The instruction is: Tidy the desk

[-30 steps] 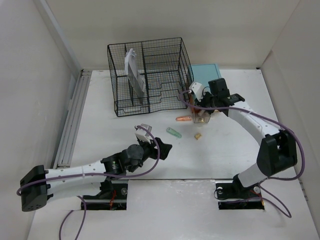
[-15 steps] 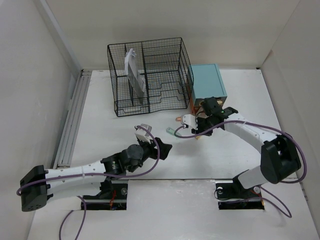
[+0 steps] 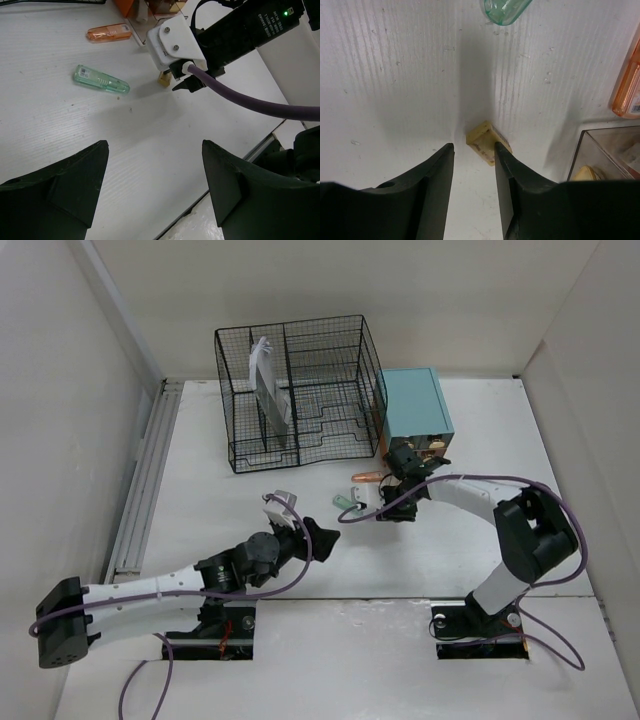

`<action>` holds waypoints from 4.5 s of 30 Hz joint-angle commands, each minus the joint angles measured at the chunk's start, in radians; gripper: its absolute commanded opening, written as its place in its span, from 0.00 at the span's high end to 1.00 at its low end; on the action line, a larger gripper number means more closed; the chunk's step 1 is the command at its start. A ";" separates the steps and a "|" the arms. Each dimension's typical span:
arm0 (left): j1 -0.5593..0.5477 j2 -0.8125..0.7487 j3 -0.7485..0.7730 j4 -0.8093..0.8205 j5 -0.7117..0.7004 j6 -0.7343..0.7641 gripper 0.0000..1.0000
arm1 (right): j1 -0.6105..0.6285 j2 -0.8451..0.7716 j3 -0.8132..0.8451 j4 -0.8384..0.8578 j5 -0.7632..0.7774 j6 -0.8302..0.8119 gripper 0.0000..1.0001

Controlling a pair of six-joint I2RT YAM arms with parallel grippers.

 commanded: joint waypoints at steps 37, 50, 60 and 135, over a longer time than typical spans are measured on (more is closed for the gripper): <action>0.000 -0.060 -0.022 -0.006 -0.008 -0.008 0.27 | -0.015 0.061 0.117 -0.025 0.037 -0.065 0.54; 0.000 -0.060 -0.012 -0.015 -0.008 -0.008 0.27 | -0.033 0.149 0.155 -0.063 0.027 -0.092 0.54; 0.000 -0.079 -0.022 -0.024 -0.017 -0.008 0.27 | -0.033 0.159 0.134 -0.083 0.027 -0.092 0.67; 0.000 -0.039 -0.012 0.015 0.014 -0.035 0.29 | -0.036 0.096 0.072 0.380 0.348 0.320 1.00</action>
